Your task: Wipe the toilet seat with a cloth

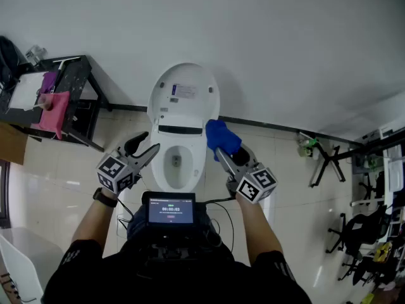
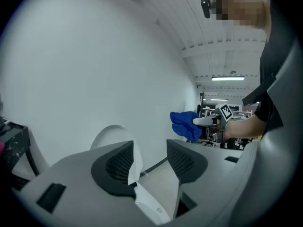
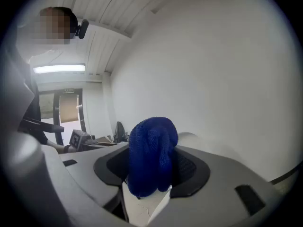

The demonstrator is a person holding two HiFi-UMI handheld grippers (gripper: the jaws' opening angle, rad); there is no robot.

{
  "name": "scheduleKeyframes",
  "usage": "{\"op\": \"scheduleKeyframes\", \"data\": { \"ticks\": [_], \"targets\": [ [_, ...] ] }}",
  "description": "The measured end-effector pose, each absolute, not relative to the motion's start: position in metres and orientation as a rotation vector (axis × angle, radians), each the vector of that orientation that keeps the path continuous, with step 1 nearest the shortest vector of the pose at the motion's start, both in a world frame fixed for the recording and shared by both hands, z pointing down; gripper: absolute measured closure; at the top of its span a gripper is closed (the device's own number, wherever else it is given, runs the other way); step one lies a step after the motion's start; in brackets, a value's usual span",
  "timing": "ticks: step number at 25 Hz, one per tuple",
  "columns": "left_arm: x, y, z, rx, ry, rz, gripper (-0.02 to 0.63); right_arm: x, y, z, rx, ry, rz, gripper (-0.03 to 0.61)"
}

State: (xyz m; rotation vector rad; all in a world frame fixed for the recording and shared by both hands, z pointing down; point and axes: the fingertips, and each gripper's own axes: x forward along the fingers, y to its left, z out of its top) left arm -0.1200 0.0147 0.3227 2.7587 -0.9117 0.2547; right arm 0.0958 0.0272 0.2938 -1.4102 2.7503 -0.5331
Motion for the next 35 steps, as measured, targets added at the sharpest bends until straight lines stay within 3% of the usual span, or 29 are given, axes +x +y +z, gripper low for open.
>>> {"op": "scheduleKeyframes", "data": {
  "ticks": [15,35],
  "targets": [
    [-0.104,-0.001,0.401,2.653,-0.897,0.365,0.400,0.111,-0.021,0.399,-1.459,2.800,-0.705,0.342],
    [-0.075,-0.029,0.584,2.467,-0.834,0.537,0.350,0.095,-0.098,0.798,-1.574,3.216,-1.226,0.347]
  ]
}}
